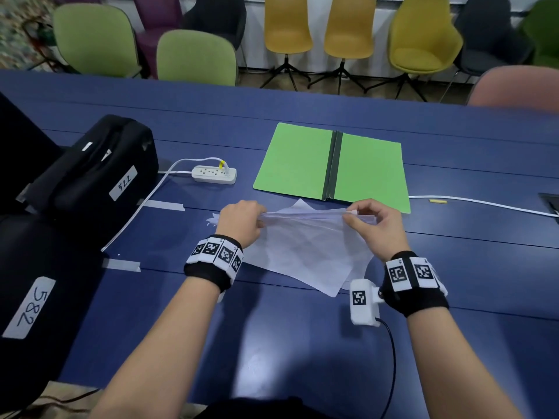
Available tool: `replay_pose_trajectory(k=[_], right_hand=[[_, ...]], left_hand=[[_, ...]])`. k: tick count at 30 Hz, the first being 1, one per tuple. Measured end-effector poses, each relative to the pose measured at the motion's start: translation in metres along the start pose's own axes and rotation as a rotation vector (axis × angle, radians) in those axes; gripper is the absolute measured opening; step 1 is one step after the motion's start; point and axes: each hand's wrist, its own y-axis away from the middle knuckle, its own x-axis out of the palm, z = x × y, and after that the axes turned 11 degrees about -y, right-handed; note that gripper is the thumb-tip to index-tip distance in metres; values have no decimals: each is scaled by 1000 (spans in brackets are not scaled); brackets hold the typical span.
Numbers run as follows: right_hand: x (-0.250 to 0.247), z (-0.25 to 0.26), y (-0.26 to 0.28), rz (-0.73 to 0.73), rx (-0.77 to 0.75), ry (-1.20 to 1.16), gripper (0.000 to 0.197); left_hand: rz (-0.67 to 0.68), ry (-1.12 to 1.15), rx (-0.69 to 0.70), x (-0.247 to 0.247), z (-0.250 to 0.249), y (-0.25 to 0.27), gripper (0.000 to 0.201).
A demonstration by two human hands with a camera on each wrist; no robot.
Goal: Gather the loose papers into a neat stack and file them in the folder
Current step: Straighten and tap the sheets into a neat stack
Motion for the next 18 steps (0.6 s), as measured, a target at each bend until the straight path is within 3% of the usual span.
replay_pose_trajectory(k=[6,9,12,16,18], right_hand=[[-19,-14,3,-133,0,-71,32],[-23,-17,7,-208,-4,4,29],[-10,-6,6,-220,-87,269,6],[29,9,6,-79,-270,815,29],[53,11,3,48,-321,875,29]], left_hand=[[-9,37,-19,3,5,0,14],[-16,28,-11,2,4,0,15],[-24,22,0,0,1,-1,14],[-29,10,10,1,-1,1,14],[-32,8,15,2,-2,3,13]])
